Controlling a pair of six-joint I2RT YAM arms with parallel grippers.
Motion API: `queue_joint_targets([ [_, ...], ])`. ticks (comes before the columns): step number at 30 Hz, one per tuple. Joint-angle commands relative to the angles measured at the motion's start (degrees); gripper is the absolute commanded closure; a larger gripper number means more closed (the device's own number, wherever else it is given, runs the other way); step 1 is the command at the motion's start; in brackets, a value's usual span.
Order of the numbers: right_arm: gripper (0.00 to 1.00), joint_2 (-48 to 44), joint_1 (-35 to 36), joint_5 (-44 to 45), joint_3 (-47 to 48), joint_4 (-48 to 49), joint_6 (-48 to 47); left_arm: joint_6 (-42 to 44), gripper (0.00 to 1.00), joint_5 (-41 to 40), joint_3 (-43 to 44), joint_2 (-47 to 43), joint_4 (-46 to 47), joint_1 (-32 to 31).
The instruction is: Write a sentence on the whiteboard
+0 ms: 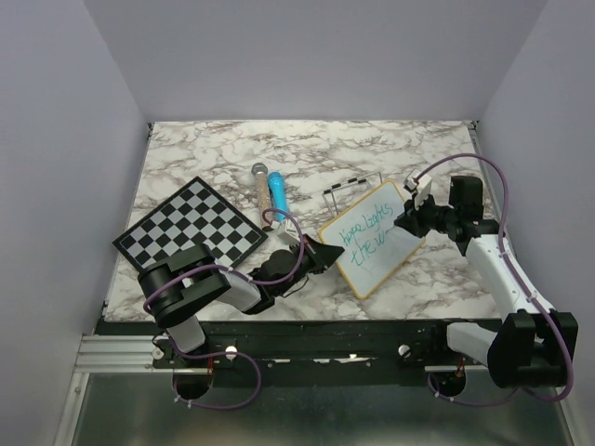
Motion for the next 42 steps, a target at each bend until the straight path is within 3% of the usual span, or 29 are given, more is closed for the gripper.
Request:
queue_joint_targets([
  [1,0.99,0.89,-0.14,1.09,1.04,2.73,1.27,0.70,1.00,1.48,0.45,0.19,4.28,-0.19],
  [18,0.99,0.18,-0.14,-5.42,0.95,-2.10,-2.07,0.52,1.00,1.57,0.45,0.36,4.63,-0.19],
  [28,1.00,-1.40,-0.14,-4.11,0.34,-7.11,-5.15,0.52,1.00,1.39,0.19,0.28,4.80,-0.19],
  [42,1.00,-1.22,-0.14,2.05,1.30,-4.39,-2.34,0.52,1.00,1.30,0.10,0.19,4.80,-0.19],
])
